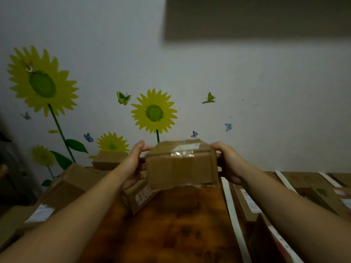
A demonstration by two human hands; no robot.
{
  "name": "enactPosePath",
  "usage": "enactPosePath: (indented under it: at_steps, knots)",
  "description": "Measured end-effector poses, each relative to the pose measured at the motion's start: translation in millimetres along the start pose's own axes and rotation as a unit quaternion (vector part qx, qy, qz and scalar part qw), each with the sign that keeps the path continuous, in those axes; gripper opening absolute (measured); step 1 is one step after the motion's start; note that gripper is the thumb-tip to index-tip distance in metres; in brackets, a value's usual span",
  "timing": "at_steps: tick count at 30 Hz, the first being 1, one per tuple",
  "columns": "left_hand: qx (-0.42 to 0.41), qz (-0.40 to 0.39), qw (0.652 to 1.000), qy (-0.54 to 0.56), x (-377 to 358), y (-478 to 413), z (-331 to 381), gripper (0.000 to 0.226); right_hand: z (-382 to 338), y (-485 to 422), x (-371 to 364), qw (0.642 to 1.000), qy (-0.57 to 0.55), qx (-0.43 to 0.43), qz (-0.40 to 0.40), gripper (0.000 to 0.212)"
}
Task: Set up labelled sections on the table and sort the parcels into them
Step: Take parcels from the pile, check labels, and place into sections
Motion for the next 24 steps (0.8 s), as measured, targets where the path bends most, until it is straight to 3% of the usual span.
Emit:
enactPosePath:
  at_steps: [1,3,7,9,13,20,24]
  knots:
    - [-0.004,0.000,1.000,0.003,-5.5,4.6,0.2,0.042,-1.0,6.9,3.2,1.000,0.000,0.016,0.001,0.025]
    - [-0.032,0.038,0.998,-0.026,-14.9,10.4,0.3,0.029,-2.3,17.1,8.1,0.999,0.012,0.046,0.017,0.057]
    - [-0.101,0.046,0.993,-0.032,-22.5,19.2,4.3,0.059,-10.2,39.6,9.1,0.990,0.072,0.109,0.056,0.085]
    - [-0.107,0.027,0.993,-0.044,-20.9,26.1,6.1,0.057,-17.7,51.7,5.1,0.985,0.086,0.140,0.062,0.081]
    - [-0.143,0.015,0.989,-0.033,-12.2,38.8,10.9,0.060,-31.9,70.5,-12.3,0.967,0.140,0.206,0.049,0.054]
    - [-0.210,0.016,0.977,-0.037,-6.1,81.9,5.3,0.055,-29.1,106.1,-29.8,0.958,0.164,0.216,0.096,0.051]
    - [-0.227,-0.039,0.973,-0.009,-35.9,102.6,-2.6,0.052,-34.4,141.7,-19.4,0.960,0.170,0.187,0.116,0.066]
Point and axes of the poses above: each hand's wrist, its own y-axis away from the middle knuckle, its own x-axis out of the back of the hand, z = x × y, the point moved 2 cm from there along -y, towards the middle knuckle, and after that the axes turned 12 degrees about x, right-handed, at the moved point
